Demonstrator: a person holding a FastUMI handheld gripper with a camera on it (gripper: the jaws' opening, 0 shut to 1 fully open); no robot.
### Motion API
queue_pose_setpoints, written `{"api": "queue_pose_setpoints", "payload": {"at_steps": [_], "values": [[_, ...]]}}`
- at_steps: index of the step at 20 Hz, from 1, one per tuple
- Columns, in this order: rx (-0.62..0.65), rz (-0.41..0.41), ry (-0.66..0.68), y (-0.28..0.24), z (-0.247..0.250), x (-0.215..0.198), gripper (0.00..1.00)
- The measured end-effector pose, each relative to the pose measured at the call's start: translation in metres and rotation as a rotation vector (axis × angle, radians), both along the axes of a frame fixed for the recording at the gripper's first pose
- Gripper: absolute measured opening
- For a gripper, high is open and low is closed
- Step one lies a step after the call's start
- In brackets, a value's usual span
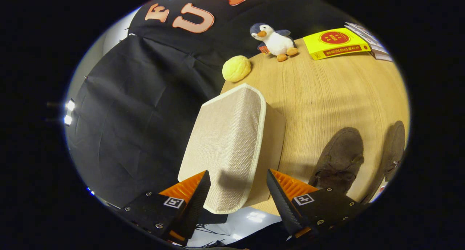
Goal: Open the storage box then place both shoes into the box .Put the left shoe in first, then the right shoe, with the right side of both shoes facing outward in a uniform manner.
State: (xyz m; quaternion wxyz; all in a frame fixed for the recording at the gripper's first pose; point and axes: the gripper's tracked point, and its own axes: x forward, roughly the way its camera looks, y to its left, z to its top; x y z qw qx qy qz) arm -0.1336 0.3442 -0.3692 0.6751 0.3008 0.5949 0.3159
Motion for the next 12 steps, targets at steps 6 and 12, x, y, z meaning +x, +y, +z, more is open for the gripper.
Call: {"api": "queue_pose_setpoints", "payload": {"at_steps": [6,12], "values": [[0.075,-0.057,0.074,0.020,0.001,0.001,0.93],[0.205,-0.092,0.025,0.014,0.071,0.018,0.78]]}}
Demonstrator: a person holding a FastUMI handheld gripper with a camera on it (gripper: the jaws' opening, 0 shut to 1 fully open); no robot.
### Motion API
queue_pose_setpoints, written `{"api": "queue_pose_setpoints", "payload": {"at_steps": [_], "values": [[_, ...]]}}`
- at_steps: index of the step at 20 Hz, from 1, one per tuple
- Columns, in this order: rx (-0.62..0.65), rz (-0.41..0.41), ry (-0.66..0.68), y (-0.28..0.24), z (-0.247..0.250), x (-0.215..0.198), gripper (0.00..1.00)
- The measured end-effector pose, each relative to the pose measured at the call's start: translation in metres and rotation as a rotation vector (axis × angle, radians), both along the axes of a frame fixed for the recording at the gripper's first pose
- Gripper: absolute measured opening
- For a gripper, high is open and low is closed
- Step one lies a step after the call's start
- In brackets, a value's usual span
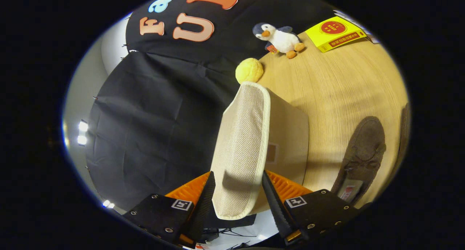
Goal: Open the storage box then place both shoes into the box .Put the left shoe in first, then the right shoe, with the right side of both shoes facing outward in a uniform manner.
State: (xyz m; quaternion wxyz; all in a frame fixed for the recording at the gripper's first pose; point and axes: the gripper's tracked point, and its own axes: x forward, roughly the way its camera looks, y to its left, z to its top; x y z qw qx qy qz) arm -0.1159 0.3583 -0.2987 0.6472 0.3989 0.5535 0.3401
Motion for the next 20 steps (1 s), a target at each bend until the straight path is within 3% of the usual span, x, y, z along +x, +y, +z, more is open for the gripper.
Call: {"api": "queue_pose_setpoints", "payload": {"at_steps": [4,7,11,20], "values": [[0.069,0.006,-0.079,0.013,0.059,0.013,0.69],[0.069,-0.032,-0.183,0.033,0.089,0.030,0.40],[0.078,0.007,-0.128,0.076,0.107,0.019,0.23],[0.032,0.088,-0.213,0.177,0.147,0.016,0.23]]}}
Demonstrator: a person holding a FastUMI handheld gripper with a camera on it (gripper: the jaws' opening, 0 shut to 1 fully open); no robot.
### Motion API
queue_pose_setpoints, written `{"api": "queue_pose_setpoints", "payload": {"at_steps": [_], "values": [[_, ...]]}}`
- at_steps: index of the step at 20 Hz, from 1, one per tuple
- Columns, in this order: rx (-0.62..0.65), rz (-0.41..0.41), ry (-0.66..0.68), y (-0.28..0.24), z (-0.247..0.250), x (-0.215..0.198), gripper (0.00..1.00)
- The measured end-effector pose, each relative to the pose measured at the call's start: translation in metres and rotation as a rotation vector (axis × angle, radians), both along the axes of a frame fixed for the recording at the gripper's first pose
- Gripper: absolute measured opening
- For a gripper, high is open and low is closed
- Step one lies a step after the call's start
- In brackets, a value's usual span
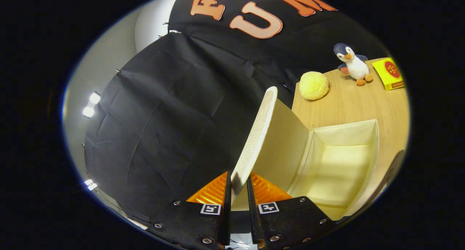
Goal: Open the storage box then place both shoes into the box .Put the left shoe in first, then the right shoe, with the right side of both shoes facing outward in a uniform manner.
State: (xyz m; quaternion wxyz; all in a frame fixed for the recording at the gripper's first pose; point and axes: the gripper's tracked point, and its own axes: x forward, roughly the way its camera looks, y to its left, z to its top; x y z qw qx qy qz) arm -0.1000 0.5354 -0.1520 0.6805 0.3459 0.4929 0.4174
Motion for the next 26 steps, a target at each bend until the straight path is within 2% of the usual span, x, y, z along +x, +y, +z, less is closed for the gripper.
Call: {"api": "queue_pose_setpoints", "payload": {"at_steps": [1,3,7,9,12,17,20,26], "values": [[-0.010,0.002,0.001,0.012,-0.002,0.000,0.23],[-0.062,0.028,0.025,0.031,-0.017,-0.004,0.30],[-0.084,0.048,0.039,0.047,-0.021,-0.006,0.77],[-0.075,0.062,0.061,0.044,-0.014,-0.012,0.85],[-0.119,0.056,-0.009,0.014,-0.016,-0.009,0.87],[-0.342,0.040,-0.192,-0.084,-0.069,0.004,0.94],[-0.461,0.002,-0.285,-0.146,-0.096,0.015,0.96],[-0.604,-0.096,-0.270,-0.256,-0.146,0.012,0.96]]}}
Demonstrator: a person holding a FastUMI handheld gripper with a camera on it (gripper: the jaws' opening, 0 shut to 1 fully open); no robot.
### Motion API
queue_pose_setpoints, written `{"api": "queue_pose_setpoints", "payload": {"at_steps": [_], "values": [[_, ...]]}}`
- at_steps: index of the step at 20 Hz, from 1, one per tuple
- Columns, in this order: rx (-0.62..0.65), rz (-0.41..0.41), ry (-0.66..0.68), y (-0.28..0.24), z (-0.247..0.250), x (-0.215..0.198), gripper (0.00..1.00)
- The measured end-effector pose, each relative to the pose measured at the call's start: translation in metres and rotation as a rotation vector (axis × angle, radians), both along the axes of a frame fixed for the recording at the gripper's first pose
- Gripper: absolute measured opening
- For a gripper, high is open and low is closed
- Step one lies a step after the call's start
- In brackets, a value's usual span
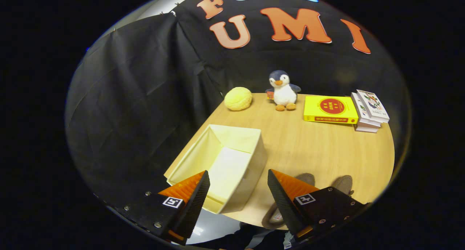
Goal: Open the storage box then place both shoes into the box .Put the left shoe in first, then the right shoe, with the right side of both shoes facing outward in a uniform manner.
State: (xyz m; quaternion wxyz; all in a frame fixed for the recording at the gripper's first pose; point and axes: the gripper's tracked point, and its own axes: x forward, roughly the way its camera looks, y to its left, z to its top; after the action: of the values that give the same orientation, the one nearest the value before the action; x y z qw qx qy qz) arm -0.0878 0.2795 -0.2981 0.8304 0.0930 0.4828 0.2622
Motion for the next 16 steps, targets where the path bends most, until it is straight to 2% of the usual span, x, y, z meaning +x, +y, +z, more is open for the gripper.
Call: {"api": "queue_pose_setpoints", "payload": {"at_steps": [2,6,8,12,16], "values": [[-0.061,-0.034,0.025,-0.033,-0.029,-0.008,0.96],[-0.109,-0.082,0.182,-0.080,-0.100,-0.047,0.93],[-0.148,-0.111,0.215,-0.098,-0.123,-0.060,0.92],[-0.196,-0.111,0.258,-0.111,-0.160,-0.080,0.87],[-0.186,-0.111,0.214,-0.097,-0.180,-0.070,0.77]]}}
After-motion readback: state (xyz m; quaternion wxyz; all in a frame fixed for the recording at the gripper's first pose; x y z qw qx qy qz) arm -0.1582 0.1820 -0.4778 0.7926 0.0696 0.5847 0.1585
